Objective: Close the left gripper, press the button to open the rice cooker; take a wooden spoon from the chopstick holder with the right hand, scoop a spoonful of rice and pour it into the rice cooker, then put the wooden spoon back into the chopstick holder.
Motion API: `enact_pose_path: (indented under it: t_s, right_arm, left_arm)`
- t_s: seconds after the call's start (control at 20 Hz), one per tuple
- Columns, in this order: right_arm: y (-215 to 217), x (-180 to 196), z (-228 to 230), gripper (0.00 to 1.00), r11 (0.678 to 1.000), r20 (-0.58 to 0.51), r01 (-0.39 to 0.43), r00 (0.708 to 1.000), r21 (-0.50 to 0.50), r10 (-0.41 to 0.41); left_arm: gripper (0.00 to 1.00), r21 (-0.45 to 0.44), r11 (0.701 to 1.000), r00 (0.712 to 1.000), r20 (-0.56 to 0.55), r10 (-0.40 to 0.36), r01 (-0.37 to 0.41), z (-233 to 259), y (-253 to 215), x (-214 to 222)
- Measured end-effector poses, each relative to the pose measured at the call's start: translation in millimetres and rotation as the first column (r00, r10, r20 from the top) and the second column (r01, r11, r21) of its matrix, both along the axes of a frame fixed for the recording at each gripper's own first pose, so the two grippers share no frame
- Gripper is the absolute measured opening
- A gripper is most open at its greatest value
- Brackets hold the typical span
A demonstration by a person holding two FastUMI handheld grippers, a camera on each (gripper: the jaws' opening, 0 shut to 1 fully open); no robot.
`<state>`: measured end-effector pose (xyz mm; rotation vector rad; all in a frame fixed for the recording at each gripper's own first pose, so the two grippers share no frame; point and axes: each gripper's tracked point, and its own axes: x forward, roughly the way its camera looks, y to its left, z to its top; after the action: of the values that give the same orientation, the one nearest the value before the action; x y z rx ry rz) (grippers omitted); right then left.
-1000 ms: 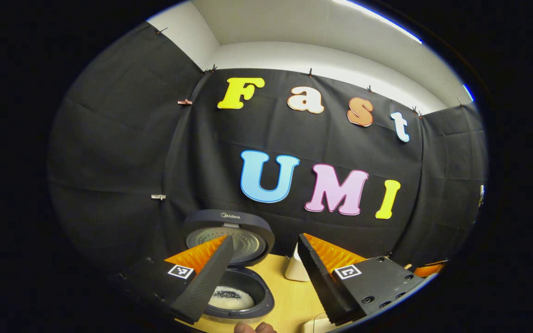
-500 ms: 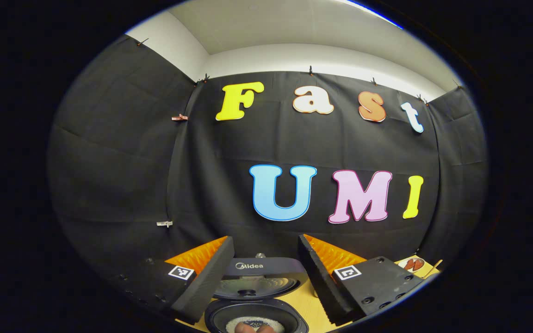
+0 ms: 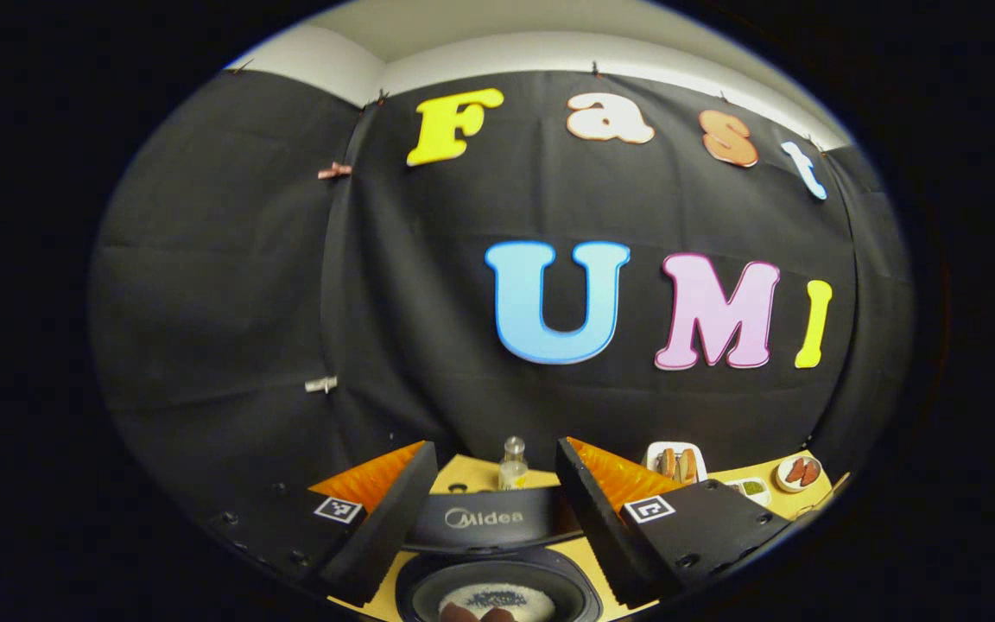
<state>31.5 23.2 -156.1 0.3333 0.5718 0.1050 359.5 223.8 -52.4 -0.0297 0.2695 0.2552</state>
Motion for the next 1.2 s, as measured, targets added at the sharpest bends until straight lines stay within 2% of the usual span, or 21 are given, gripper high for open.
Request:
enact_pose_path:
  t_s: [0.05, 0.1, 0.15, 0.4, 0.6, 0.75, 0.95, 1.15, 1.2]
  right_arm:
    - [-0.4, -0.1, -0.5, 0.96, 1.0, -0.002, 0.0, 1.0, 0.001, 0.0]
    - [0.0, -0.1, -1.8, 0.96, 1.0, -0.005, -0.002, 1.0, 0.003, 0.002]
    - [0.8, -0.5, -3.6, 0.96, 1.0, -0.008, -0.003, 1.0, 0.004, 0.003]
    - [10.7, -1.1, -15.5, 0.96, 0.999, -0.042, -0.012, 0.999, 0.04, 0.014]
    - [20.2, 2.3, -19.2, 0.96, 0.999, -0.046, -0.041, 0.998, 0.035, 0.043]
    - [25.3, 3.1, -21.6, 0.96, 0.998, -0.056, -0.056, 0.997, 0.033, 0.058]
    - [25.7, 0.3, -25.8, 0.96, 0.998, -0.065, -0.065, 0.996, 0.022, 0.067]
    - [21.2, -3.2, -33.6, 0.96, 0.998, -0.085, -0.051, 0.995, 0.026, 0.053]
    - [20.5, -3.5, -33.9, 0.96, 0.998, -0.086, -0.05, 0.995, 0.025, 0.052]
  left_arm:
    - [0.97, -0.01, 1.0, 1.0, 0.0, -0.005, 0.005, -1.4, -3.9, -4.3]
    - [0.94, -0.009, 1.0, 1.0, -0.018, -0.002, 0.001, -6.3, -6.8, -11.4]
    - [0.96, 0.008, 1.0, 1.0, -0.022, -0.008, 0.008, -9.4, -11.3, -16.8]
    - [0.97, 0.058, 0.998, 1.0, -0.028, -0.006, 0.007, -34.1, -35.7, -76.0]
    - [0.97, 0.045, 0.999, 0.998, -0.067, -0.006, 0.009, -80.5, -56.5, -129.8]
    - [0.98, -0.004, 1.0, 0.989, -0.151, -0.012, 0.012, -131.7, -66.8, -164.5]
    - [0.98, 0.006, 1.0, 0.981, -0.191, -0.026, 0.028, -172.6, -74.0, -183.1]
    - [0.98, -0.007, 1.0, 0.978, -0.209, -0.004, 0.003, -193.8, -72.1, -188.4]
    - [0.98, 0.009, 1.0, 0.983, -0.181, 0.003, -0.002, -193.1, -71.3, -186.8]
